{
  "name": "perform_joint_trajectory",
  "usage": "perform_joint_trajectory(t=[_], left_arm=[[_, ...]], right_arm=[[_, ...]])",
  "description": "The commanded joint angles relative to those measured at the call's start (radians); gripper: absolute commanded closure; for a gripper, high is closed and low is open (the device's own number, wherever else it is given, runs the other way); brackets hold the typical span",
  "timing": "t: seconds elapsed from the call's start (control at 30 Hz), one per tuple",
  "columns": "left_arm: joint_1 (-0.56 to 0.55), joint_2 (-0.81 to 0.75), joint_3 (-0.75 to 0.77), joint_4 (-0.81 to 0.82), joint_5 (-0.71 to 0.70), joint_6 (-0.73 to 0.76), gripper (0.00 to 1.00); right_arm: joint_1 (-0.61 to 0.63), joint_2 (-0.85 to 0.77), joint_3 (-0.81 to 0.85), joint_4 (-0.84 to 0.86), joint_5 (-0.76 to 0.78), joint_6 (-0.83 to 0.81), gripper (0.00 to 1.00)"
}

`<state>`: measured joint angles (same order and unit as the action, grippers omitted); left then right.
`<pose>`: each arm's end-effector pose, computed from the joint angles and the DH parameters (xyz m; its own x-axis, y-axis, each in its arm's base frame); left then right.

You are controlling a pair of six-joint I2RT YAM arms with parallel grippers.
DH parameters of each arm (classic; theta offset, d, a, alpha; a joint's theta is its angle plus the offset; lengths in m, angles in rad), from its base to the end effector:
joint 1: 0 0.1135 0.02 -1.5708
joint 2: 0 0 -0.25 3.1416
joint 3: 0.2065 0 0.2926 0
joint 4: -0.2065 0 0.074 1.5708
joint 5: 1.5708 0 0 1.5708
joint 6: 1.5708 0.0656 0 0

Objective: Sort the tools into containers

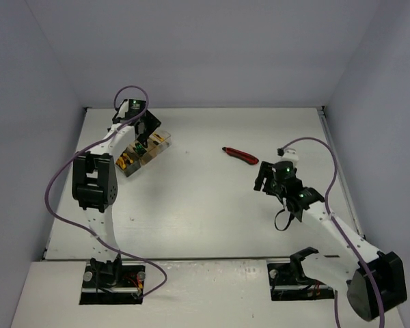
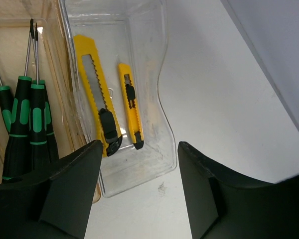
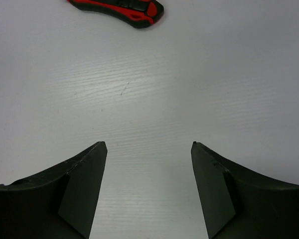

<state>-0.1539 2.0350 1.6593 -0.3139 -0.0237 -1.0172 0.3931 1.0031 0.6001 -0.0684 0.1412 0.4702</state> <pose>0.5220 -0.0794 0.1990 -0.4455 -0.7915 -0.4184 -0.4637 0.6038 -0.6483 0.2773 0.1050 0.2041 -0.4933 0.2810 -0.8232 -0.0448 0.9369 0.3467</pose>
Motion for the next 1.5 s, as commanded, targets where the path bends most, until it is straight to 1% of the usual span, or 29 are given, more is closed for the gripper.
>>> perform_joint_trajectory(t=[0.0,0.03,0.07,0.13,0.17,0.23,0.33,0.37,0.43,0.53,0.6,0.73,0.83,0.93,1.0,1.03,1.1,1.17,1.2,1.27,1.33,1.47], left_arm=[[-0.022,-0.268,-0.005,0.07,0.054,0.149,0.41],[-0.029,-0.281,-0.015,0.072,0.059,0.184,0.41],[-0.034,-0.352,-0.033,0.068,0.082,0.236,0.41],[-0.036,-0.437,-0.082,0.041,0.125,0.333,0.41],[-0.035,-0.48,-0.1,0.016,0.136,0.37,0.41],[-0.033,-0.571,-0.139,-0.06,0.145,0.444,0.41],[-0.027,-0.713,-0.22,-0.12,0.203,0.527,0.4],[-0.026,-0.756,-0.261,-0.133,0.216,0.55,0.4],[-0.021,-0.859,-0.37,-0.162,0.275,0.601,0.4],[-0.021,-1.02,-0.48,-0.203,0.32,0.66,0.4],[-0.02,-1.105,-0.555,-0.21,0.361,0.677,0.4],[-0.021,-1.244,-0.677,-0.252,0.407,0.69,0.4],[-0.021,-1.307,-0.734,-0.276,0.435,0.672,0.4],[-0.022,-1.353,-0.771,-0.28,0.476,0.629,0.4],[-0.021,-1.364,-0.786,-0.279,0.476,0.614,0.4],[-0.021,-1.366,-0.79,-0.278,0.476,0.611,0.4],[-0.021,-1.357,-0.797,-0.277,0.474,0.584,0.4],[-0.021,-1.341,-0.801,-0.266,0.48,0.551,0.4],[-0.021,-1.334,-0.808,-0.252,0.487,0.533,0.4],[-0.021,-1.32,-0.826,-0.215,0.502,0.499,0.4],[-0.021,-1.309,-0.844,-0.169,0.508,0.452,0.4],[-0.029,-1.279,-0.868,-0.08,0.481,0.366,0.4]], right_arm=[[-0.003,0.195,0.254,0.059,-0.025,-0.198,0.34],[-0.003,0.243,0.271,0.059,-0.028,-0.218,0.34],[-0.006,0.312,0.329,0.059,-0.042,-0.243,0.34],[-0.008,0.423,0.457,0.059,-0.077,-0.325,0.31],[-0.012,0.511,0.509,0.059,-0.108,-0.373,0.3],[-0.033,0.614,0.604,0.059,-0.181,-0.443,0.27],[-0.083,0.748,0.697,0.053,-0.295,-0.526,0.23],[-0.091,0.769,0.715,0.043,-0.33,-0.54,0.23],[-0.123,0.865,0.795,0.009,-0.398,-0.573,0.22],[-0.12,0.92,0.838,-0.011,-0.359,-0.638,0.2],[-0.125,0.945,0.847,-0.017,-0.364,-0.672,0.19],[-0.126,0.991,0.854,-0.031,-0.388,-0.701,0.2],[-0.118,1.026,0.845,-0.036,-0.382,-0.693,0.22],[-0.104,1.055,0.827,-0.035,-0.395,-0.682,0.29],[-0.093,1.062,0.811,-0.034,-0.394,-0.679,0.41],[-0.09,1.062,0.808,-0.034,-0.39,-0.679,0.42],[-0.063,1.051,0.778,-0.032,-0.378,-0.678,0.62],[-0.026,1.026,0.749,-0.028,-0.363,-0.67,0.87],[-0.002,1.01,0.736,-0.024,-0.346,-0.66,0.96],[0.063,0.98,0.713,-0.015,-0.315,-0.64,1.0],[0.133,0.951,0.69,0.008,-0.304,-0.601,1.0],[0.22,0.868,0.625,0.116,-0.312,-0.475,1.0]])
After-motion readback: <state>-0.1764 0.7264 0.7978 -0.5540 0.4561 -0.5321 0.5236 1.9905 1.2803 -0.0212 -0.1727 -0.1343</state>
